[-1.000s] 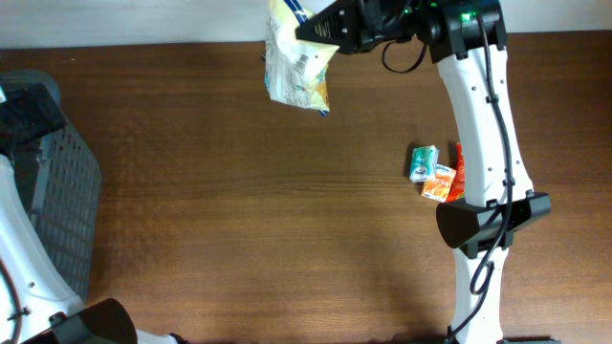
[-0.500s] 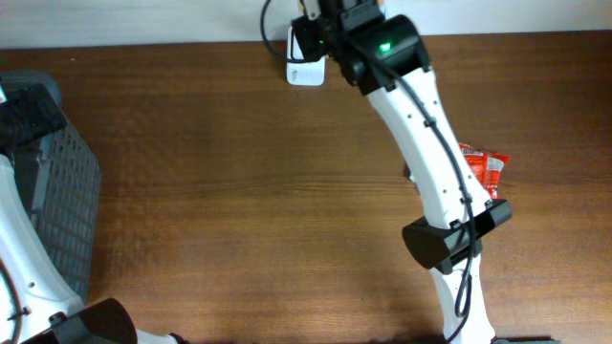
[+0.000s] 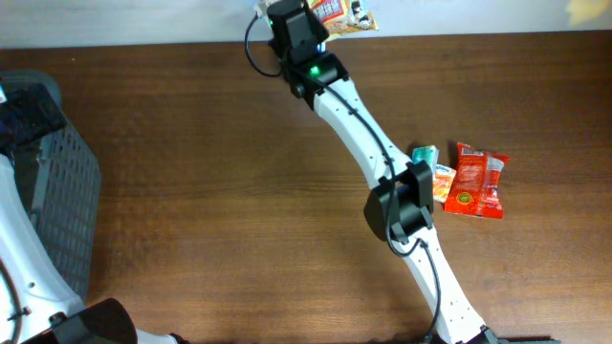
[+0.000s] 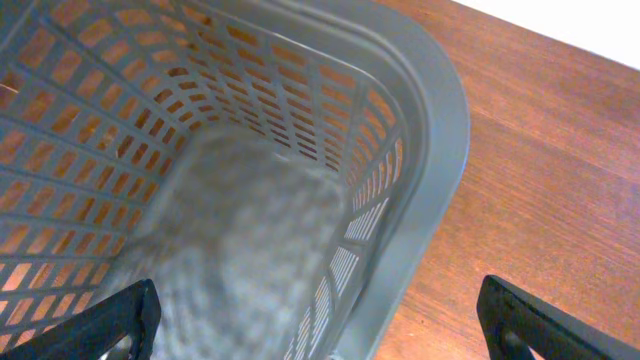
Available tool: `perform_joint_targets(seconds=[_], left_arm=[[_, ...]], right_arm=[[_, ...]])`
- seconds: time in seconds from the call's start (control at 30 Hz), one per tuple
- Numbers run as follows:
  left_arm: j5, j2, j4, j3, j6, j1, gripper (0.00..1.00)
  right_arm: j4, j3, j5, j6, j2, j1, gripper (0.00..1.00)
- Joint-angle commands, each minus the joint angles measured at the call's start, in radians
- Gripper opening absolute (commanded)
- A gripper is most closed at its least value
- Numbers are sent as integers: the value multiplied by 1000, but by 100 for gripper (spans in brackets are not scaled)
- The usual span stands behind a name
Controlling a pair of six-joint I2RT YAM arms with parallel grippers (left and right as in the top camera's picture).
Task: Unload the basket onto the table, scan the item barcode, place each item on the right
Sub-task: 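Hold the yellow bag's barcode side in front of the white scanner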
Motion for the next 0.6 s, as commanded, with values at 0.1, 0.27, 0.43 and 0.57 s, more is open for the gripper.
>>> perform_joint_targets(seconds=[0.1, 0.27, 0.43, 0.57], left_arm=[[0, -3, 2, 0, 15, 3, 99], [0, -3, 2, 0, 15, 3, 99], [0, -3, 2, 0, 15, 3, 99], [0, -3, 2, 0, 15, 3, 99]], right_arm=[[76, 12, 109, -47, 50, 0, 4], [91, 12, 124, -47, 56, 0, 4], [91, 12, 124, -47, 56, -1, 4], [91, 10, 119, -46, 62, -14, 4]])
